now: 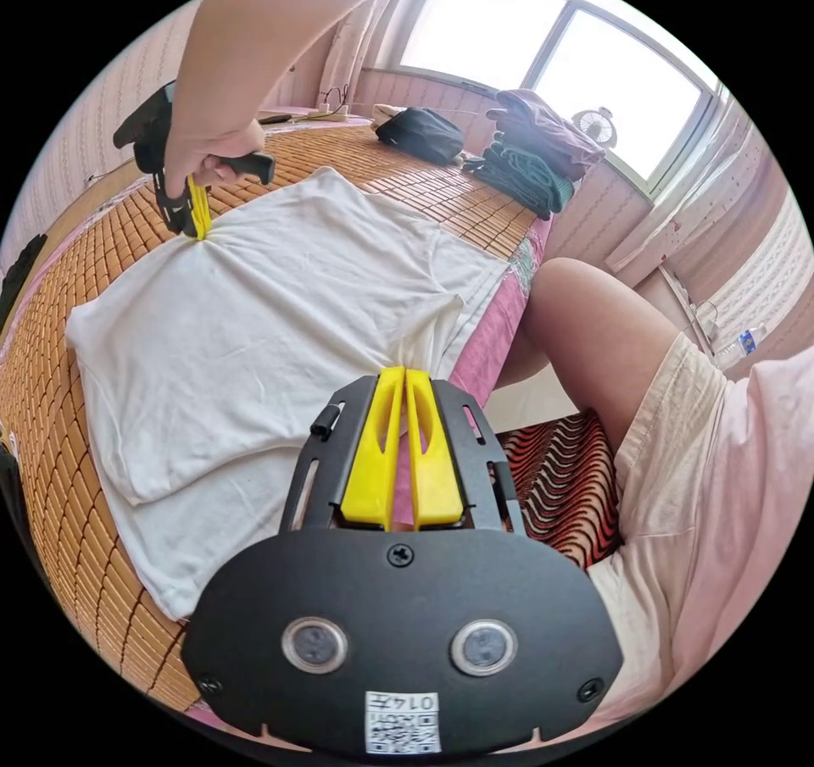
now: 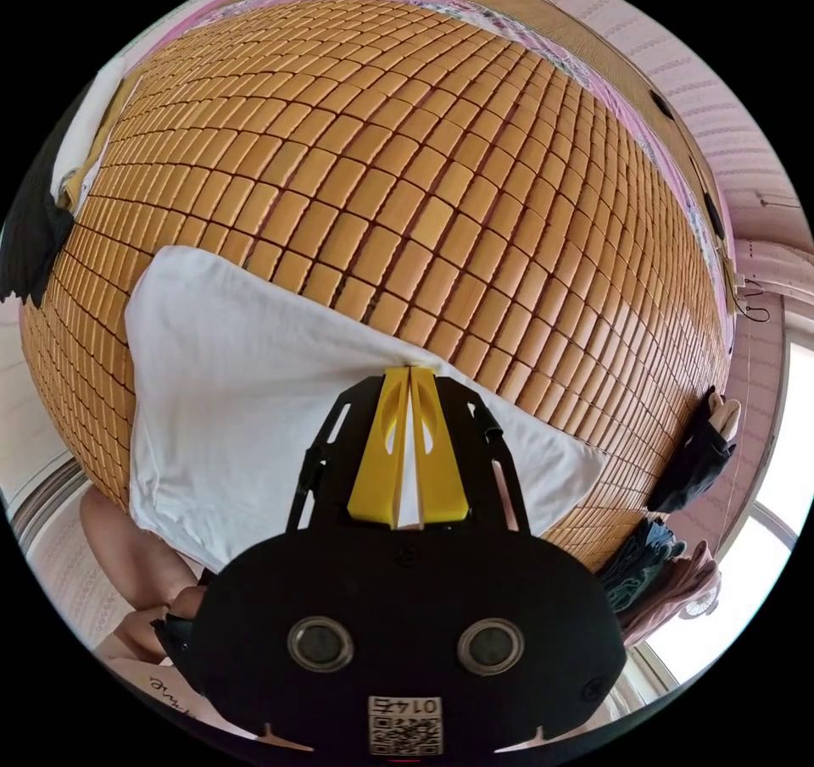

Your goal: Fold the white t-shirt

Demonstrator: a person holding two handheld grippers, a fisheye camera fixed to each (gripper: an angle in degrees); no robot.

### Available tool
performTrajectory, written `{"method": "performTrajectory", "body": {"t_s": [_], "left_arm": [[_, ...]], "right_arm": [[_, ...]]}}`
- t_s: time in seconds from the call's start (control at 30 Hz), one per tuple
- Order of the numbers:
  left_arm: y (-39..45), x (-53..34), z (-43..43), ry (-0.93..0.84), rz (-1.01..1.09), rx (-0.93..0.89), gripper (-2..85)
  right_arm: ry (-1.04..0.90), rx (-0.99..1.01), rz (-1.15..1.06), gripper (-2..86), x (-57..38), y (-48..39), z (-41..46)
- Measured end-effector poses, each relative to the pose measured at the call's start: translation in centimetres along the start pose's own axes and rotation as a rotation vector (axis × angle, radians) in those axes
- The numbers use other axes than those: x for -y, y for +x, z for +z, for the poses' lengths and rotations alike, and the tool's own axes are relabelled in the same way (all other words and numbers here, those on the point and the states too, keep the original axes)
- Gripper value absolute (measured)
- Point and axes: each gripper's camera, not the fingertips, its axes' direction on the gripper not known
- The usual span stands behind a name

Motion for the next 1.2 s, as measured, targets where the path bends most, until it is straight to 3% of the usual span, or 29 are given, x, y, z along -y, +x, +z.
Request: {"method": "performTrajectory", "body": {"t_s": [0.27, 0.5, 0.87, 1.07, 1.2], "left_arm": [[-0.5, 0.2, 0.7, 0.006, -0.014, -0.017, -1.0], [-0.4, 0.2, 1.4, 0.010, -0.019, -0.016, -1.0], [0.7, 0.3, 2.1, -0.006, 0.031, 0.005, -1.0], [1.5, -0.2, 0.2, 0.034, 0.088, -0.095, -0.8], [4.1, 0.2, -0.7, 0.098, 0.125, -0.028, 0.9]], "right_arm": [[0.016, -0.015, -0.010, -0.7, 0.6, 1.0, 0.9], [-0.050, -0.158, -0.113, -0.6, 1.0, 0.5, 2.9], [-0.083, -0.038, -0.116, -1.0, -1.7, 6.5, 7.3], [0.231, 0.084, -0.026, -0.4, -10.0, 11.8, 9.8], [0.520, 0.273, 0.099, 2.4, -20.3, 18.9, 10.8]]}}
